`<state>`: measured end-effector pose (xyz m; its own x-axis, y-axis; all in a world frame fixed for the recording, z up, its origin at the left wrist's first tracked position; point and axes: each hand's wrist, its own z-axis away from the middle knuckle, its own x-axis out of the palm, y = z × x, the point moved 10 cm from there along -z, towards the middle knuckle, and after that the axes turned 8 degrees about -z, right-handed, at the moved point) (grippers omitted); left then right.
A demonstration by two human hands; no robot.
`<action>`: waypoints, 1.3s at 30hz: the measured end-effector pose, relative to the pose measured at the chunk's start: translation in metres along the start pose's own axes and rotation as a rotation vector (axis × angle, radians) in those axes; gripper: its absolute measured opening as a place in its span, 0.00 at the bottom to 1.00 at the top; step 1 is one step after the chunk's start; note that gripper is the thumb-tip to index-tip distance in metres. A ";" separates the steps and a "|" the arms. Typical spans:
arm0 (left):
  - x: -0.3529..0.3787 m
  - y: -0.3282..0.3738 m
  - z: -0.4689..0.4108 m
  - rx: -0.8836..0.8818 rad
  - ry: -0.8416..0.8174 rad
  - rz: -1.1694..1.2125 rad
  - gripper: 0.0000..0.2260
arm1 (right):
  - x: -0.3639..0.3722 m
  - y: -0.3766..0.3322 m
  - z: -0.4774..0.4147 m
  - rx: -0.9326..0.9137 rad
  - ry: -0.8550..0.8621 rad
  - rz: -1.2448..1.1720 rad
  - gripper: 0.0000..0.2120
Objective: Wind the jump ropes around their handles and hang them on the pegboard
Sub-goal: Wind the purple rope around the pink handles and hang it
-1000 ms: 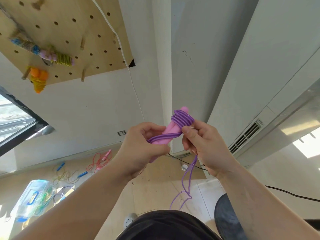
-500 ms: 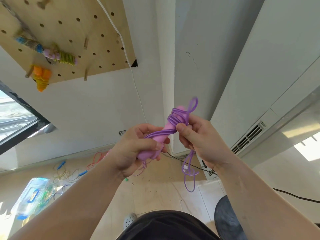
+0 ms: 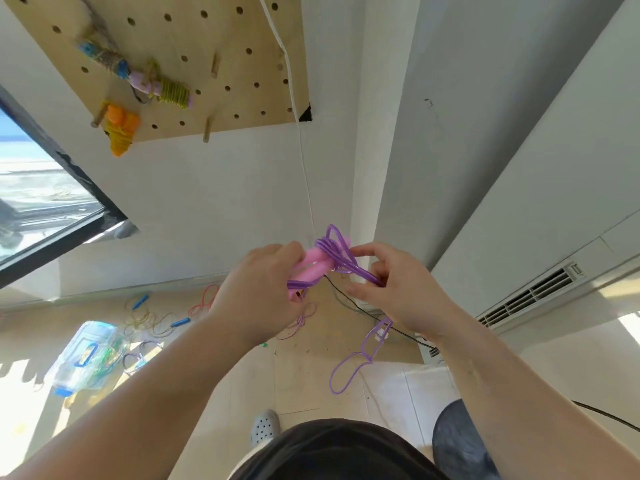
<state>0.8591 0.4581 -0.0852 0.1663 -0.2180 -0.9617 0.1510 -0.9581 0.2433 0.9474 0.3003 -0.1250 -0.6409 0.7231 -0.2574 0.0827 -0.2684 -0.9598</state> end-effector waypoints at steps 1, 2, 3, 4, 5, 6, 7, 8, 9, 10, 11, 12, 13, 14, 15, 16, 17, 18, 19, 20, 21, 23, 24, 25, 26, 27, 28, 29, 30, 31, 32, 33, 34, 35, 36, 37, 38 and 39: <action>0.005 -0.001 -0.002 0.035 -0.066 -0.078 0.15 | 0.000 -0.002 -0.002 -0.020 0.021 0.051 0.19; 0.012 -0.002 -0.002 0.073 -0.150 -0.140 0.15 | -0.001 -0.004 -0.004 -0.045 0.050 0.098 0.19; 0.020 -0.002 0.000 0.121 -0.235 -0.173 0.15 | -0.001 -0.008 -0.007 -0.068 0.070 0.134 0.17; 0.026 -0.002 0.003 0.165 -0.306 -0.180 0.16 | 0.000 -0.011 -0.009 -0.086 0.076 0.150 0.15; 0.029 -0.002 0.007 0.197 -0.356 -0.169 0.16 | 0.001 -0.013 -0.013 -0.091 0.078 0.145 0.12; 0.030 -0.004 0.011 0.211 -0.386 -0.138 0.16 | 0.000 -0.013 -0.019 -0.081 0.089 0.116 0.08; 0.028 -0.009 0.015 0.199 -0.400 -0.072 0.16 | -0.004 -0.009 -0.024 -0.052 0.117 0.066 0.06; 0.025 -0.016 0.018 0.164 -0.398 0.030 0.18 | -0.008 -0.002 -0.030 -0.008 0.153 0.003 0.04; 0.020 -0.024 0.020 0.117 -0.383 0.147 0.19 | -0.012 0.008 -0.035 0.045 0.184 -0.052 0.02; 0.015 -0.034 0.021 0.068 -0.360 0.248 0.20 | -0.012 0.018 -0.039 0.097 0.196 -0.083 0.01; 0.009 -0.042 0.021 0.030 -0.337 0.324 0.20 | -0.008 0.028 -0.041 0.142 0.182 -0.092 0.01; 0.006 -0.050 0.021 0.007 -0.323 0.381 0.20 | 0.000 0.036 -0.043 0.175 0.147 -0.083 0.03; 0.005 -0.056 0.020 0.000 -0.323 0.421 0.19 | 0.010 0.042 -0.045 0.203 0.106 -0.074 0.05; 0.005 -0.063 0.020 -0.001 -0.333 0.437 0.19 | 0.020 0.045 -0.046 0.221 0.075 -0.080 0.07; 0.005 -0.070 0.021 0.002 -0.349 0.436 0.18 | 0.029 0.046 -0.047 0.231 0.061 -0.089 0.08; 0.007 -0.078 0.021 0.005 -0.367 0.428 0.18 | 0.036 0.046 -0.050 0.236 0.065 -0.091 0.09; 0.007 -0.086 0.021 0.012 -0.382 0.429 0.18 | 0.042 0.042 -0.053 0.234 0.071 -0.070 0.10; 0.007 -0.093 0.021 0.017 -0.396 0.450 0.18 | 0.047 0.038 -0.057 0.221 0.071 -0.012 0.12; 0.007 -0.101 0.021 0.016 -0.409 0.492 0.18 | 0.053 0.034 -0.061 0.215 0.063 0.061 0.13; 0.006 -0.110 0.021 0.005 -0.418 0.545 0.18 | 0.059 0.035 -0.065 0.226 0.048 0.112 0.14; 0.005 -0.119 0.020 -0.011 -0.423 0.590 0.19 | 0.067 0.036 -0.067 0.250 0.012 0.138 0.15; 0.001 -0.137 0.018 -0.031 -0.422 0.633 0.19 | 0.092 0.047 -0.070 0.338 -0.101 0.115 0.13; 0.000 -0.146 0.017 -0.033 -0.422 0.636 0.19 | 0.105 0.053 -0.069 0.376 -0.156 0.139 0.08; 0.000 -0.153 0.016 -0.031 -0.426 0.635 0.19 | 0.115 0.054 -0.071 0.383 -0.187 0.183 0.09; -0.001 -0.160 0.015 -0.029 -0.431 0.629 0.19 | 0.124 0.049 -0.075 0.373 -0.187 0.181 0.15; -0.002 -0.166 0.014 -0.025 -0.435 0.622 0.19 | 0.133 0.037 -0.077 0.364 -0.163 0.077 0.21; -0.003 -0.172 0.012 -0.022 -0.430 0.613 0.18 | 0.143 0.022 -0.081 0.335 -0.140 -0.118 0.22; -0.005 -0.179 0.010 -0.023 -0.420 0.609 0.18 | 0.155 0.008 -0.085 0.297 -0.151 -0.344 0.23; -0.007 -0.185 0.008 -0.030 -0.405 0.613 0.17 | 0.164 -0.004 -0.088 0.260 -0.165 -0.504 0.25; -0.009 -0.192 0.007 -0.040 -0.389 0.624 0.17 | 0.174 -0.015 -0.089 0.228 -0.190 -0.537 0.28; -0.011 -0.198 0.007 -0.052 -0.372 0.628 0.16 | 0.184 -0.019 -0.092 0.214 -0.206 -0.472 0.32; -0.012 -0.204 0.006 -0.061 -0.357 0.622 0.16 | 0.194 -0.026 -0.094 0.192 -0.225 -0.361 0.36; -0.013 -0.209 0.007 -0.068 -0.341 0.606 0.16 | 0.203 -0.029 -0.097 0.177 -0.217 -0.229 0.40; -0.014 -0.214 0.008 -0.071 -0.322 0.579 0.16 | 0.208 -0.030 -0.101 0.173 -0.184 -0.135 0.43; -0.015 -0.219 0.009 -0.075 -0.301 0.543 0.16 | 0.210 -0.030 -0.104 0.180 -0.130 -0.084 0.43; -0.015 -0.225 0.010 -0.087 -0.283 0.504 0.16 | 0.210 -0.032 -0.107 0.173 -0.066 -0.061 0.40; -0.014 -0.231 0.012 -0.102 -0.270 0.468 0.16 | 0.210 -0.035 -0.109 0.160 -0.014 -0.013 0.35; -0.014 -0.235 0.013 -0.110 -0.263 0.436 0.17 | 0.211 -0.037 -0.110 0.149 0.015 0.052 0.29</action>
<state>0.8083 0.6837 -0.1308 -0.0120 -0.6452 -0.7639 0.2263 -0.7459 0.6264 0.8936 0.5327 -0.1561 -0.6273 0.7150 -0.3087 0.0002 -0.3962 -0.9181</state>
